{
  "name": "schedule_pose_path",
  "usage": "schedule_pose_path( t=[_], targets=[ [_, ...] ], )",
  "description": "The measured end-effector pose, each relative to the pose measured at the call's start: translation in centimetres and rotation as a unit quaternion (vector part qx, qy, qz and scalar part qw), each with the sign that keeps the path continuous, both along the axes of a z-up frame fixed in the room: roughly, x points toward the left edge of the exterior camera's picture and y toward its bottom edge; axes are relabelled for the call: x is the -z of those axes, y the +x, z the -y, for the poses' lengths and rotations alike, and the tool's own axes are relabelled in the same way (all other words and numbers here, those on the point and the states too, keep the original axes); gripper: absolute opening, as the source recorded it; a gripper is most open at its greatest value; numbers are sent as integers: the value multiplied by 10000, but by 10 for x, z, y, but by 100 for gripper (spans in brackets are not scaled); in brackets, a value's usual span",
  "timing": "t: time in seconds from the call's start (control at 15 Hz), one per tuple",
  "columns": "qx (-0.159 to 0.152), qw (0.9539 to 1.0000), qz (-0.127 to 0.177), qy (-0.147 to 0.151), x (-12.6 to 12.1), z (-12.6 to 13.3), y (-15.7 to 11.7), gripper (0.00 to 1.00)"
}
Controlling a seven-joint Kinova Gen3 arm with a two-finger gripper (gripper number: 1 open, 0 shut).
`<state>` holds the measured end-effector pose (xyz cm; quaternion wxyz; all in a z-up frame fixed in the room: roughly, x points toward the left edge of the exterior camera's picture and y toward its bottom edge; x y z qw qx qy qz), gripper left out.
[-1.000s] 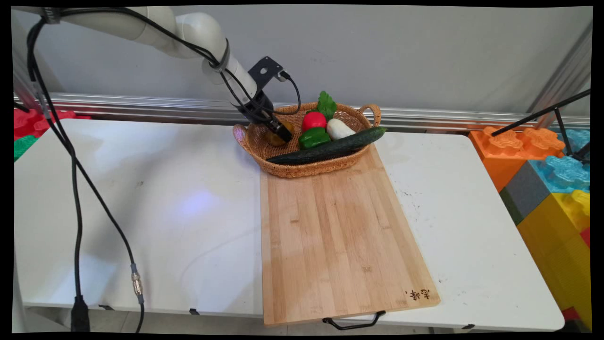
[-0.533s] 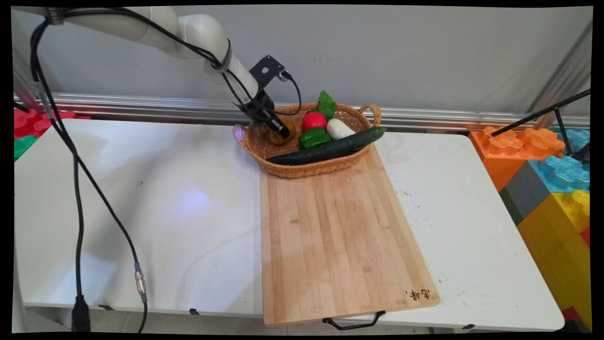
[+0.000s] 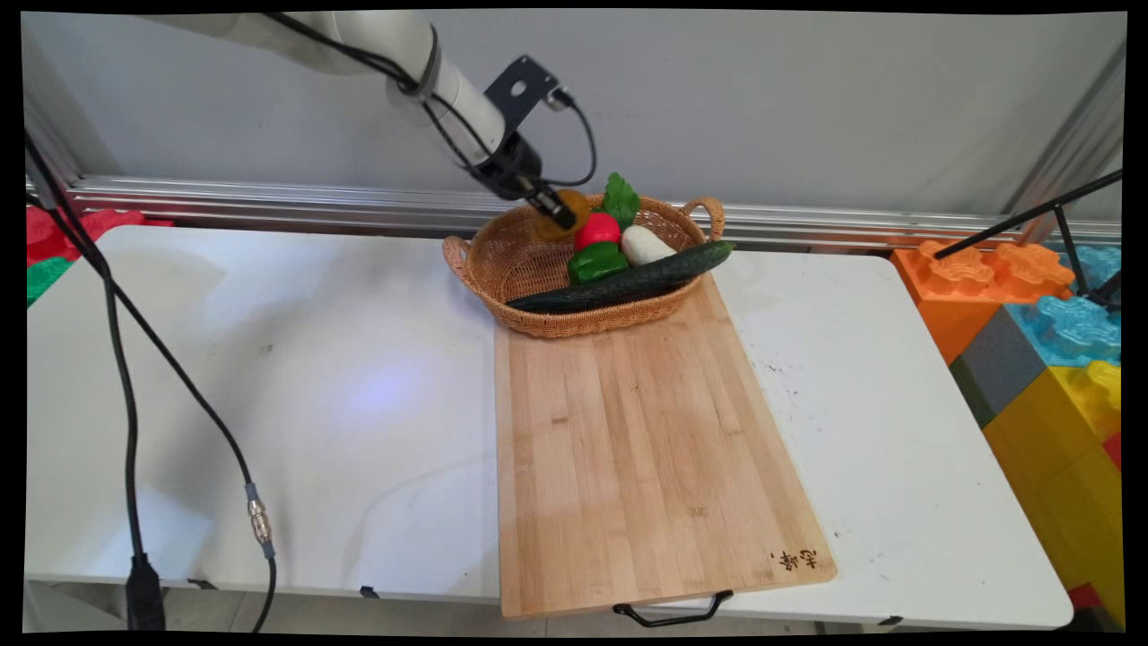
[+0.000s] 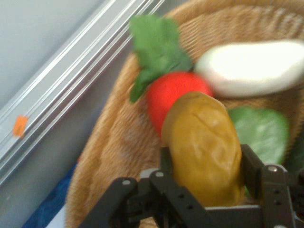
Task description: Place the picked object on the cutting board
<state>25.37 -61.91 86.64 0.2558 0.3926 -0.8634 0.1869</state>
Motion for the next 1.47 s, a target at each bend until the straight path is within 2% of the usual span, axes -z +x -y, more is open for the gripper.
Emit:
schedule_pose_path(
  t=[0.2,0.33,0.53,0.73,0.87,1.07,1.47],
  targets=[
    [240,9995,-177,-37,-18,-15,-21,0],
    [515,9981,-341,27,-30,-32,-41,0],
    [1007,9931,-534,278,-39,-61,-69,0],
    [1418,9863,-622,561,-37,-87,-89,0],
    [1647,9818,-639,703,-27,-102,-99,0],
    [1870,9773,-606,794,-4,-112,-109,0],
    [2111,9730,-436,830,55,-116,-123,0]
  ],
)
